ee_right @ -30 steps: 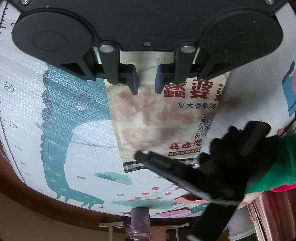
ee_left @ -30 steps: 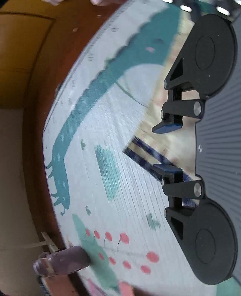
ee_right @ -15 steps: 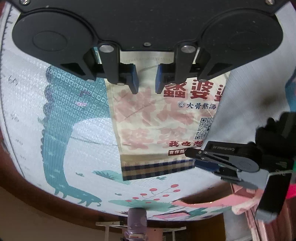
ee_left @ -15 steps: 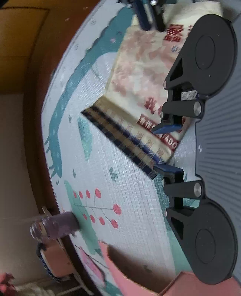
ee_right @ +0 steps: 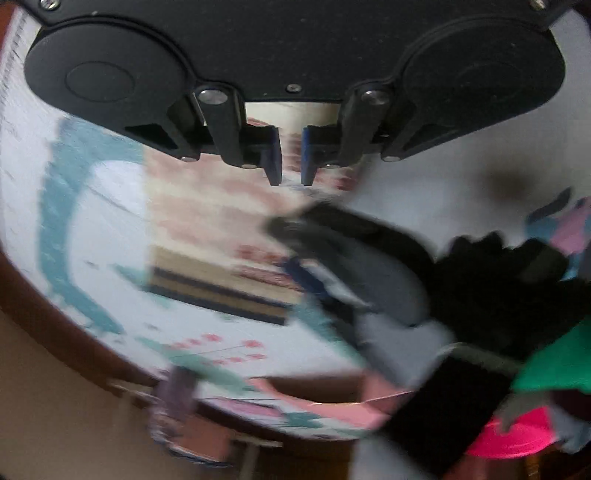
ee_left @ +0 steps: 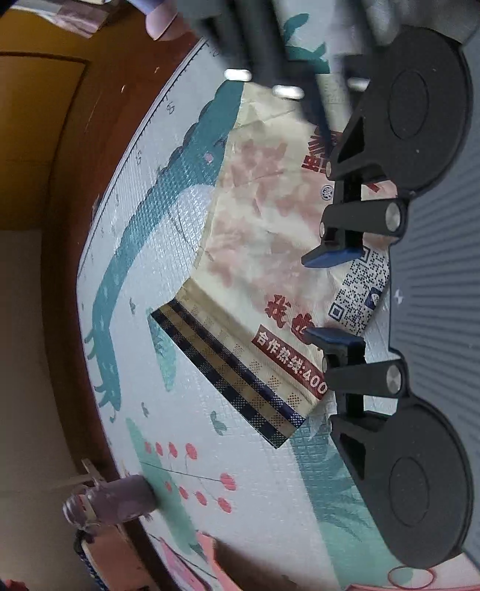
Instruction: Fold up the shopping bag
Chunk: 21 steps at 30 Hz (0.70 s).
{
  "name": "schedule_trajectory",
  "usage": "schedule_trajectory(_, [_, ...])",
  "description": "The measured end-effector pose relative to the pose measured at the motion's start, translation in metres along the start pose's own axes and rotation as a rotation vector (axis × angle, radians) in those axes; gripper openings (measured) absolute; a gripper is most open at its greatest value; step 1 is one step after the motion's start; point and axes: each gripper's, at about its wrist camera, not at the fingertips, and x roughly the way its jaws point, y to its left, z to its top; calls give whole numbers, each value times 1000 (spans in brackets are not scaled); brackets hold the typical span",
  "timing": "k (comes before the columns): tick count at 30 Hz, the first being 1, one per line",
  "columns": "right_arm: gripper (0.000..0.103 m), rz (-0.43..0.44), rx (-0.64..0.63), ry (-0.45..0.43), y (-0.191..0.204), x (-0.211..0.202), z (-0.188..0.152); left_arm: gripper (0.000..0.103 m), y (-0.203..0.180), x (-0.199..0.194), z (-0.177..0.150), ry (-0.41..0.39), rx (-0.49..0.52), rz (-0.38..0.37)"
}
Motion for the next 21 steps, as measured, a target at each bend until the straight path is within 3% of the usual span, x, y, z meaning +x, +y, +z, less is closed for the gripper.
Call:
schedule_trajectory(8, [6, -6, 33, 41, 9, -23, -15, 50, 17, 12, 4, -21, -53, 72])
schedule_trajectory(15, [6, 9, 94, 55, 7, -32, -24, 50, 31, 11, 3, -28, -112, 145])
schedule_trajectory(21, [6, -55, 216, 74, -15, -32, -27, 50, 30, -3, -7, -11, -169, 161])
